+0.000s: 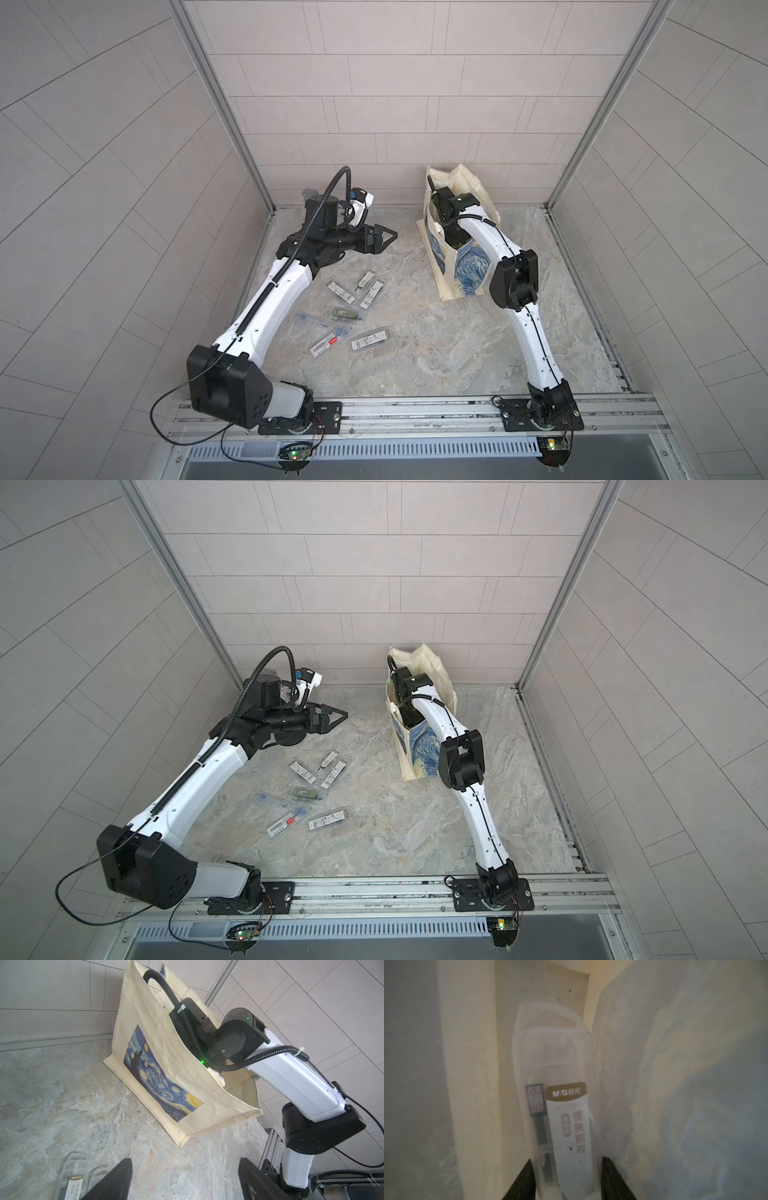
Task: Put the compass set into the canvas bag
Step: Place the compass set in the canvas bag.
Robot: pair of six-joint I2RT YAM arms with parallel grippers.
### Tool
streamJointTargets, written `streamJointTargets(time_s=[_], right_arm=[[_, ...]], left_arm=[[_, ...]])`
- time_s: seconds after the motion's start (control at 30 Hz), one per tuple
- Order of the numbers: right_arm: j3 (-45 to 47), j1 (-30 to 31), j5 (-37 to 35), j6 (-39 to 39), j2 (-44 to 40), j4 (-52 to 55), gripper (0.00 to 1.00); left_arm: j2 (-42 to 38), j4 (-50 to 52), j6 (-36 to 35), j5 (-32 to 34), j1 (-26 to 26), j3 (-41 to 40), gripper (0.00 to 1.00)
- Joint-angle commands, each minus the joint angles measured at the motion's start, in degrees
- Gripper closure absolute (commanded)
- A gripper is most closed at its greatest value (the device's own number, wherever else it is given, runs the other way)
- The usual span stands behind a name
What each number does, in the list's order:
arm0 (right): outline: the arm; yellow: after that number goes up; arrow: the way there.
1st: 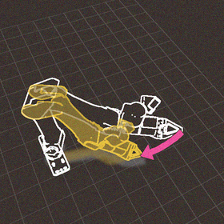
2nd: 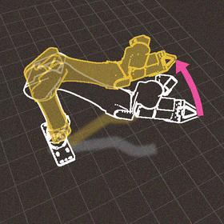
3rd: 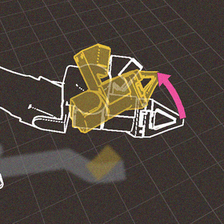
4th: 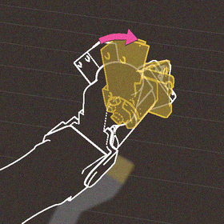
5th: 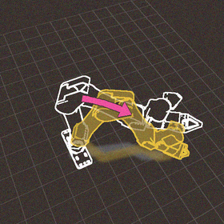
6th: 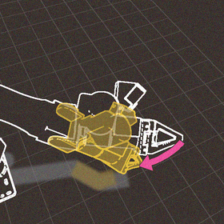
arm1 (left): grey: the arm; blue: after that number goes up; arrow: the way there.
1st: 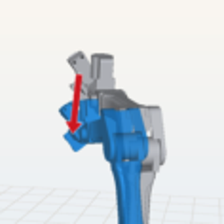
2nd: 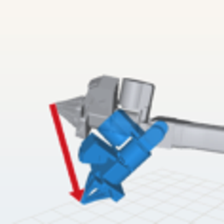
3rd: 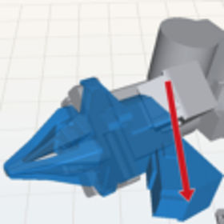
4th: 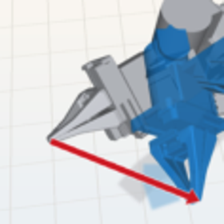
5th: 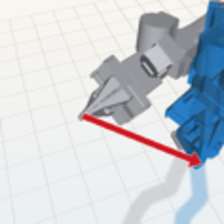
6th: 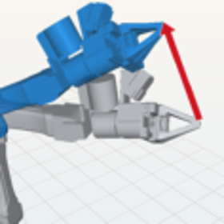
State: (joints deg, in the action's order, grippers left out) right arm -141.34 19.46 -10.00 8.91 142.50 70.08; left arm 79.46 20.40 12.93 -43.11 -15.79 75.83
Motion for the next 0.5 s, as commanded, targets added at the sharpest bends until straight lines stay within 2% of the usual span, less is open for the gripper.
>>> streamJointTargets(time_s=[0.0,0.1,0.2,0.37,0.47], right_arm=[[-0.3,-0.5,-0.6,0.7,0.5,0.3,1.0],[-0.2,-0.7,-0.2,0.4,1.2,0.3,0.99],[-0.3,-0.7,-0.3,-0.1,0.7,0.7,0.85],[-0.4,-0.7,-0.5,0.0,-1.2,-0.2,0.76],[-0.4,-0.7,-0.2,0.0,-2.1,-0.6,0.75]], left_arm=[[-0.1,0.5,-1.4,0.4,0.0,1.5,0.15],[-0.2,0.7,-1.8,0.8,0.0,1.3,0.15],[-0.2,0.8,-2.1,1.1,0.0,0.9,0.15],[0.2,1.7,-2.1,1.1,0.0,1.3,0.15],[-0.5,1.8,-2.2,1.3,0.0,1.0,0.15]])
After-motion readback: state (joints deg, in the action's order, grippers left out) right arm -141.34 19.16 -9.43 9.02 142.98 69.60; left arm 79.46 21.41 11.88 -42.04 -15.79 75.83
